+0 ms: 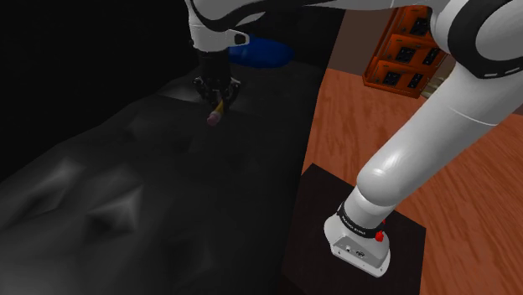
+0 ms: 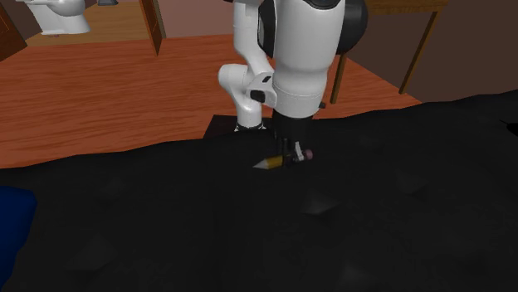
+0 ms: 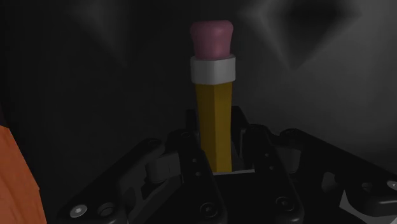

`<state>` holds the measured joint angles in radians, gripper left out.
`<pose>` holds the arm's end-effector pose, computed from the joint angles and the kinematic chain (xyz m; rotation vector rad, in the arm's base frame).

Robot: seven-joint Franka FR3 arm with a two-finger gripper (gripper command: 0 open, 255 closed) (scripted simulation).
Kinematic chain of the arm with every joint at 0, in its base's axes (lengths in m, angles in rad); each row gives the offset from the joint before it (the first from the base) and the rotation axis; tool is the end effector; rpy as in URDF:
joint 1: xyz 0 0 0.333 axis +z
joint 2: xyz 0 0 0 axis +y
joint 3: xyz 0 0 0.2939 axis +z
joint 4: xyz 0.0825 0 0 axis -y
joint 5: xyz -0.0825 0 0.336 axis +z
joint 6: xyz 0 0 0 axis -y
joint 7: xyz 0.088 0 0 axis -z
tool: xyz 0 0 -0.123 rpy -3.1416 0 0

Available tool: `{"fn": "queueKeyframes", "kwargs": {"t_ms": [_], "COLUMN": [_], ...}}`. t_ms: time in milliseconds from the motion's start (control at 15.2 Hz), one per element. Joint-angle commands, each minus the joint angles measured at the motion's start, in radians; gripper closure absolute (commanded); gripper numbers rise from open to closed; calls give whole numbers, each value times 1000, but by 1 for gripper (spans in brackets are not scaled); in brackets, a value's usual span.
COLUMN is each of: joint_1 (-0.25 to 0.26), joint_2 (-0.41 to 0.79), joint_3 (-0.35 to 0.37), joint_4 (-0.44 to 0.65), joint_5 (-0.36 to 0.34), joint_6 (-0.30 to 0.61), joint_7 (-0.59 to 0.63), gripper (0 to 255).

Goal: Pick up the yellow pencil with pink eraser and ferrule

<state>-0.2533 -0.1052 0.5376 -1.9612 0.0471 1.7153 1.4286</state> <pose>0.4468 0.1428 0.4772 2.5217 -1.6546 -0.1450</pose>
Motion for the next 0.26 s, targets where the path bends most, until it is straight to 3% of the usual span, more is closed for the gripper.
{"fn": "queueKeyframes", "kwargs": {"t_ms": [0,198], "joint_1": [-1,-1], "joint_2": [-4,-5], "joint_3": [-2,-2], "joint_4": [25,40], "joint_5": [1,2], "joint_6": [-29,-45], "joint_7": [-2,-2], "gripper": [255,255]}}
